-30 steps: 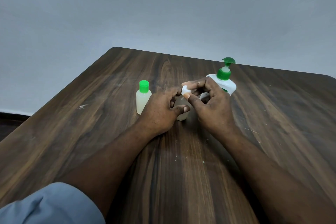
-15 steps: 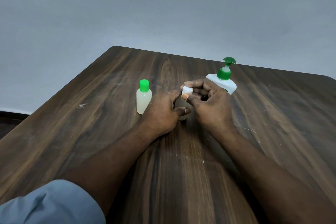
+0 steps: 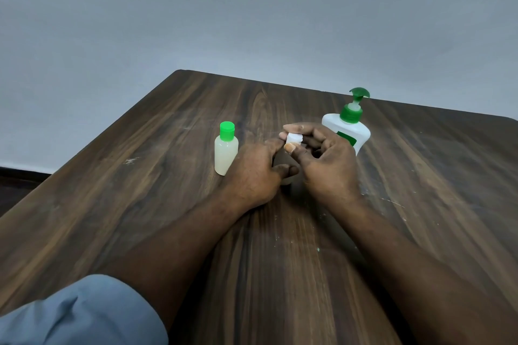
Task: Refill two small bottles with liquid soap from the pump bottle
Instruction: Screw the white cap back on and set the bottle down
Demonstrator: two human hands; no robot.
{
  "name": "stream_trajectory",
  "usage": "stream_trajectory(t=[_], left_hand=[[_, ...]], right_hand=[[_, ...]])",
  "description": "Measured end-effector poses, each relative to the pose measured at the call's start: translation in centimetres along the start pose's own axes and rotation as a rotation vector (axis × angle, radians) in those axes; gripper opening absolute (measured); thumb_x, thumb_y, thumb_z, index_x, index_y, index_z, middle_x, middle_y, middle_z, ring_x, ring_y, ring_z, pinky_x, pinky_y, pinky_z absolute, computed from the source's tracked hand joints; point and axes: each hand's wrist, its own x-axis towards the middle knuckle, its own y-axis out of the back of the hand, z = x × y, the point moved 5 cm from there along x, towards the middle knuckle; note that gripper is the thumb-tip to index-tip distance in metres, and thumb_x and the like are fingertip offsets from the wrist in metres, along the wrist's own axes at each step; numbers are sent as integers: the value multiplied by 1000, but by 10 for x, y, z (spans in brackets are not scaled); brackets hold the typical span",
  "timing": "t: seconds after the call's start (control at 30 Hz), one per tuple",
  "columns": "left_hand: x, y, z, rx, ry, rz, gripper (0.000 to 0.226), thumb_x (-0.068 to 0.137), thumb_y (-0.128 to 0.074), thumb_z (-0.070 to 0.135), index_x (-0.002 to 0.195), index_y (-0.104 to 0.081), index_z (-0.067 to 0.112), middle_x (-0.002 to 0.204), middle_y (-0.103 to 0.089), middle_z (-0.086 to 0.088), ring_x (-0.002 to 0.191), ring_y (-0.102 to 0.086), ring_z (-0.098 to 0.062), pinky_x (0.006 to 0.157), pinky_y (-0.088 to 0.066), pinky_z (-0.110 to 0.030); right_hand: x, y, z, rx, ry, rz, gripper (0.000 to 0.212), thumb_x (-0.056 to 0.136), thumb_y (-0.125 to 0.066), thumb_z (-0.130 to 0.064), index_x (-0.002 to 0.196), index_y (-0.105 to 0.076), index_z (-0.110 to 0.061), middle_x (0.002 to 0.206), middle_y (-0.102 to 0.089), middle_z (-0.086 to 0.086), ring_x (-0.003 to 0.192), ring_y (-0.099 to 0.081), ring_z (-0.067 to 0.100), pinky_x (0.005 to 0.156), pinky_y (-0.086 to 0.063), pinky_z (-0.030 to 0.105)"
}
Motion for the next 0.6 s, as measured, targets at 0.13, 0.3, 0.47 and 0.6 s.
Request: stream_trajectory(t=[0.13, 0.3, 0.47, 0.6], left_hand=[[-1, 3, 5, 102, 2, 22, 40, 90, -71, 10, 130, -68, 17, 80, -59, 19, 71, -55, -3, 62, -36, -7], [-3, 3, 8, 176, 7, 38, 38, 91, -68, 9, 128, -67, 16, 81, -54, 14, 80, -56, -16, 70, -34, -21], [-6, 5, 6, 63, 54, 1, 37, 88, -69, 7, 123, -68, 20, 90, -71, 6, 78, -63, -13, 69, -46, -26], [-10, 4, 0, 104, 87, -38, 16, 90, -69, 13, 102, -66, 24, 79, -67, 12, 72, -62, -5, 64, -43, -21]], right_hand=[[-3, -3, 1, -39, -6, 66, 29, 91, -77, 1, 110, -78, -20, 102, -81, -8, 101, -74, -3, 85, -58, 16], [-8, -6, 1, -67, -25, 123, 28, 91, -78, -3, 110, -78, -24, 103, -81, -11, 99, -73, -7, 85, -58, 16], [-4, -5, 4, -70, -29, 31, 30, 91, -78, -9, 113, -75, -29, 106, -80, -14, 91, -77, 17, 80, -65, 47], [-5, -2, 10, -170, -4, -78, 44, 87, -79, -9, 124, -70, -31, 113, -77, -20, 86, -70, 34, 80, -61, 43]])
